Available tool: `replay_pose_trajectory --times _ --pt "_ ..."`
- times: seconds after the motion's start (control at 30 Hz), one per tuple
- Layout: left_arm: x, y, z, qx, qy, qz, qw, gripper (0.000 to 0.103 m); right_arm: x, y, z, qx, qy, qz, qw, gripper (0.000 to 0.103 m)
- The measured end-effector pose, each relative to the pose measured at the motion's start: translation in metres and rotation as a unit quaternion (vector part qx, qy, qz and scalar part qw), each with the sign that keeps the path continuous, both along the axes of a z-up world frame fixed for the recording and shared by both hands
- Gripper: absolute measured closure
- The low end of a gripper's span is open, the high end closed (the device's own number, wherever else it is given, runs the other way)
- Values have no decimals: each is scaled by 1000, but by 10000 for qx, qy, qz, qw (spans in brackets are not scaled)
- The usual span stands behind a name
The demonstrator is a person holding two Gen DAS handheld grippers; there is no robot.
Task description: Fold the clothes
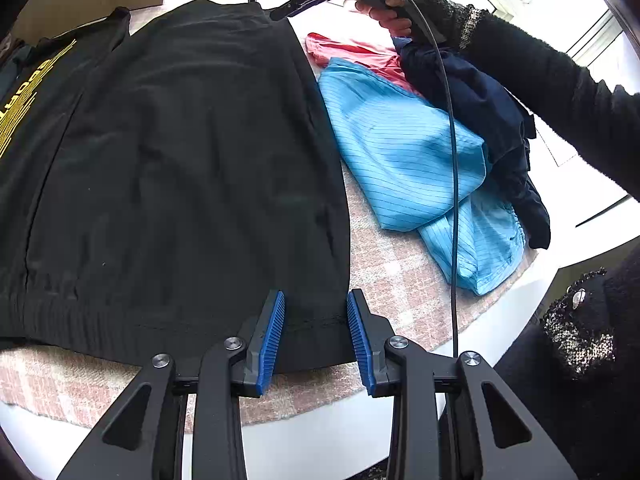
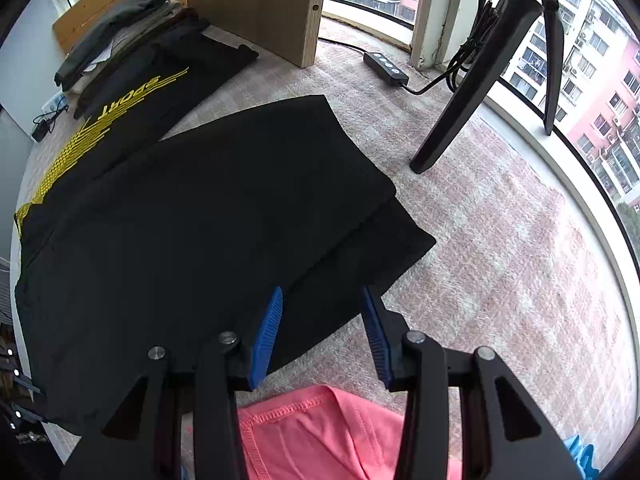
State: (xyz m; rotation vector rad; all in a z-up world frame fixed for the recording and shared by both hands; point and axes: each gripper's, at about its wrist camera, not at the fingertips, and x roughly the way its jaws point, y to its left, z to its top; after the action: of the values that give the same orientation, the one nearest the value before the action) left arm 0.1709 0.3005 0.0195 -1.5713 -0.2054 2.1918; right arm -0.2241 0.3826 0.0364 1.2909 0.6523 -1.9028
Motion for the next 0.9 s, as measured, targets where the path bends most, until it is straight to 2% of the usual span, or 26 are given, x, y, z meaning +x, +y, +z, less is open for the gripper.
replay_pose_trajectory --times 0.17,0.27,0.37,0.4,0.47,0.57,0.67,0.7,0.77,0.8,0.83,0.87,0.9 --pt "-3 2 -1 -1 -34 2 10000 72 4 -20 -11 313 89 348 9989 65" --pt "-3 3 0 -27 -39 12 10000 72 2 -27 -3 154 146 348 9992 65" --pt "-1 1 2 28 -34 68 10000 72 -7 -13 12 -83 207 127 9997 65" --pt "-1 0 2 52 -41 90 9999 72 -10 -10 14 15 324 78 9994 66" --pt "-1 -1 -1 66 -57 115 9999 72 -15 -9 10 328 479 90 9983 75" --pt "-3 0 -2 88 -65 127 9999 72 -14 -15 0 641 508 284 9962 75" --pt "-4 0 -1 54 -34 119 9999 72 -4 -28 -4 720 624 561 9939 75" --pt "-3 0 -1 51 -34 119 9999 72 -4 -31 -1 566 486 605 9954 75" --pt "-2 0 0 32 -32 131 9999 72 -8 -35 2 438 325 558 9969 73" --pt "-1 0 0 3 -26 137 9999 72 -10 -35 -1 582 372 510 9963 71" --pt "0 -1 0 -25 -27 130 9999 72 -12 -34 -3 699 401 456 9957 62" --pt "2 -2 1 -48 -28 119 9999 70 -16 -30 -3 614 295 364 9970 58" --pt "3 -2 0 -61 -29 111 9999 69 -19 -25 -3 530 190 271 9980 58"
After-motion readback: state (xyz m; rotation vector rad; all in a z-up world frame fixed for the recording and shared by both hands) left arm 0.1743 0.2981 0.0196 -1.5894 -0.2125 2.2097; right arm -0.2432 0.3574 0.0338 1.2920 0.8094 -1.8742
